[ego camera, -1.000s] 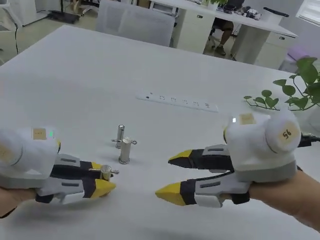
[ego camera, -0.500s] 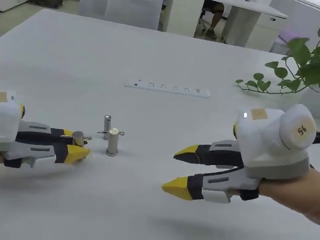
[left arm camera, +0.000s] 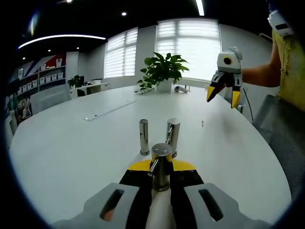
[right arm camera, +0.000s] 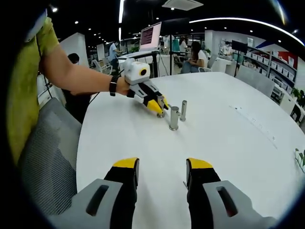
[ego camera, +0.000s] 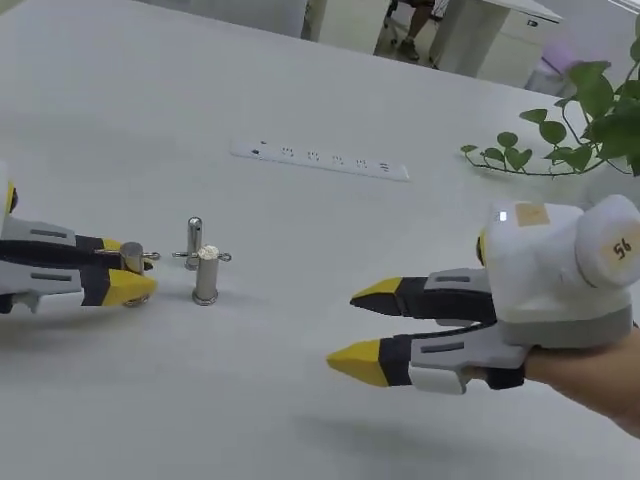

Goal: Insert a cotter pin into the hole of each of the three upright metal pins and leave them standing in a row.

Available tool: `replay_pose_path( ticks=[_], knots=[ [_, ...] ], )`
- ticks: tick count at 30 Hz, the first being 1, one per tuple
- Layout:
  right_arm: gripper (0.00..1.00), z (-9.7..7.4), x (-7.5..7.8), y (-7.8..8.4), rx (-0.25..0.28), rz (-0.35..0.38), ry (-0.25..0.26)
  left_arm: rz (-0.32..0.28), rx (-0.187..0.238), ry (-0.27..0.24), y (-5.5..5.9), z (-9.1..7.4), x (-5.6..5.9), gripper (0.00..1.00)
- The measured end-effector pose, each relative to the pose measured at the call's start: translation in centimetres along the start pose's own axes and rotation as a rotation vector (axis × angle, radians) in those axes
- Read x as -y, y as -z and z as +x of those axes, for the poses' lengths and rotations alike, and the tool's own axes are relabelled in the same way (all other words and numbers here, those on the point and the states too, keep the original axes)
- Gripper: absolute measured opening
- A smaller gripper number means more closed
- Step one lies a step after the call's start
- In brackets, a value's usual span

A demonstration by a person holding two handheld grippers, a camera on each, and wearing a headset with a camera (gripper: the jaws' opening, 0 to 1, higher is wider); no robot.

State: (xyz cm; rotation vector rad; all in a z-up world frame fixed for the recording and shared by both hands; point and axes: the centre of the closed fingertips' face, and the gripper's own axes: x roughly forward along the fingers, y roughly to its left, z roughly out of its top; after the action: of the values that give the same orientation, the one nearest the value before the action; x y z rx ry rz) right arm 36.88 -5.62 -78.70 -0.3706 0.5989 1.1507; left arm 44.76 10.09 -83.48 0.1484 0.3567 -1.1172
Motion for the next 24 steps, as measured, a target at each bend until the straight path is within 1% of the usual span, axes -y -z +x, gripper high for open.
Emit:
replay_pose_path(
  ticks=[5, 7, 11, 15, 24],
  knots=[
    [0.42, -0.04, 0.04, 0.25, -0.013, -0.003, -0.001, -0.001, 0.013, 0.003, -0.12, 0.22, -0.20, 0.11],
    [0.41, -0.10, 0.12, 0.26, -0.016, -0.004, -0.001, -0.007, 0.025, 0.007, -0.15, 0.29, -0.27, 0.11],
    [0.41, -0.17, 0.26, 0.23, -0.017, -0.007, 0.000, 0.014, 0.033, 0.018, -0.25, 0.50, -0.11, 0.11],
    [0.41, -0.05, 0.21, 0.27, -0.019, -0.008, -0.003, 0.024, 0.056, 0.021, -0.29, 0.64, -0.22, 0.11],
    [0.41, -0.14, 0.32, 0.31, -0.021, -0.008, 0.005, 0.020, 0.064, 0.020, -0.28, 0.41, -0.23, 0.12]
  ],
)
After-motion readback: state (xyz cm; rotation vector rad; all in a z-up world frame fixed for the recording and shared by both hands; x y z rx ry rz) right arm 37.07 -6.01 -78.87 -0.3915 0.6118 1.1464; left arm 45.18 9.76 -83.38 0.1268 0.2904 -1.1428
